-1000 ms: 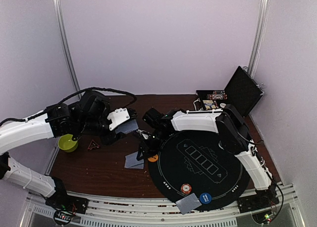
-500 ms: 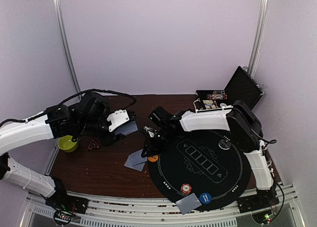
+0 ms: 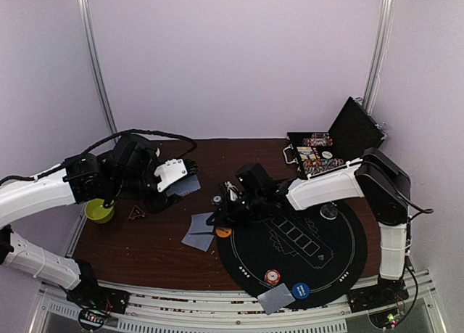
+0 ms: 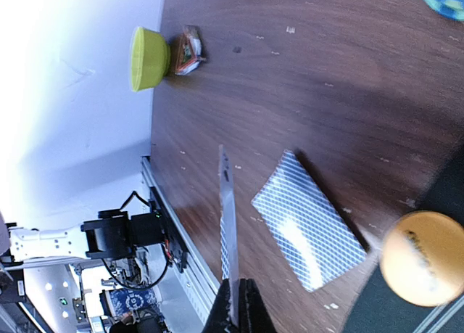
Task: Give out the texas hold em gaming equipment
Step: Distribute the poker card in the big blind area, then pick up the poker card from the face-down deck piles.
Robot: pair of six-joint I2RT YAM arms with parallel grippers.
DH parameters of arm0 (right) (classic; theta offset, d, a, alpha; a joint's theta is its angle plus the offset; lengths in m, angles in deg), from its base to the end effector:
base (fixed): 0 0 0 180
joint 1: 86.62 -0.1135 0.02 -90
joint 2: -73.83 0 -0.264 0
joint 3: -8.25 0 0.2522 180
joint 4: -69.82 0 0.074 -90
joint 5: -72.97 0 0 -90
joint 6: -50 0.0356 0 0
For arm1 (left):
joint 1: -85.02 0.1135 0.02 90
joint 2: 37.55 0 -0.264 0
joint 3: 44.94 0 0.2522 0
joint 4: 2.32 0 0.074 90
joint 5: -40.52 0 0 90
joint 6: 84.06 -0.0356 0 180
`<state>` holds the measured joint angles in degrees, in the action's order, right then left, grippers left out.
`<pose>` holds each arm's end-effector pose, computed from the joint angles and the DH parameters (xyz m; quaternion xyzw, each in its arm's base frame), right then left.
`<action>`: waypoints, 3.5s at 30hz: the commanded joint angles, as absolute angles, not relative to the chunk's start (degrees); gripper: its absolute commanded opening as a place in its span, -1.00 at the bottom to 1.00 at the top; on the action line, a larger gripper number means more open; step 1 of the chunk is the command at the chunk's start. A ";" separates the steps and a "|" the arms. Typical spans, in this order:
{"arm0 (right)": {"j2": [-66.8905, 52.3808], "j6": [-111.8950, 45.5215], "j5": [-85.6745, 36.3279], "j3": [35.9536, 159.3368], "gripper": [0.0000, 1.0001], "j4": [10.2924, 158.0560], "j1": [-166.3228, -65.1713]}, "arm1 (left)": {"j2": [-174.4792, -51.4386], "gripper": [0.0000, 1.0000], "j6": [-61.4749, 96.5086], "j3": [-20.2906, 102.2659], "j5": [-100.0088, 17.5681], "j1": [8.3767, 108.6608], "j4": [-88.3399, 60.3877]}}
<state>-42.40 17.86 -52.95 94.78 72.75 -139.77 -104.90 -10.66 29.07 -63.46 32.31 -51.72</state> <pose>0.2486 0.3665 0.1699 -0.1136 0.8399 0.5295 0.0356 0.1574 -0.1925 0.3127 0.4770 0.7758 -0.0173 0.4128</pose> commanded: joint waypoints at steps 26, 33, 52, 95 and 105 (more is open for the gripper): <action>-47.46 36.56 -46.07 85.24 -0.98 50.31 -144.30 | -103.07 0.22 -11.38 28.11 -64.15 32.37 -48.42; -45.91 33.74 -47.57 86.25 -0.38 56.61 -144.38 | -102.94 0.22 -11.51 28.15 -64.44 32.37 -48.51; -28.41 9.65 -39.38 96.69 0.60 92.20 -142.07 | -103.46 0.22 -11.67 28.66 -64.07 32.37 -48.60; -36.35 -11.88 -52.42 123.24 -0.87 102.34 -139.53 | -105.14 0.21 -12.08 29.29 -63.78 32.35 -48.60; -34.87 -14.74 -50.26 124.69 -1.00 107.09 -139.46 | -104.92 0.21 -11.99 29.02 -63.72 32.37 -48.60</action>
<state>-36.45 -12.82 -51.34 122.89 103.85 -139.61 -105.06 -11.56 28.48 -63.79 32.31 -51.61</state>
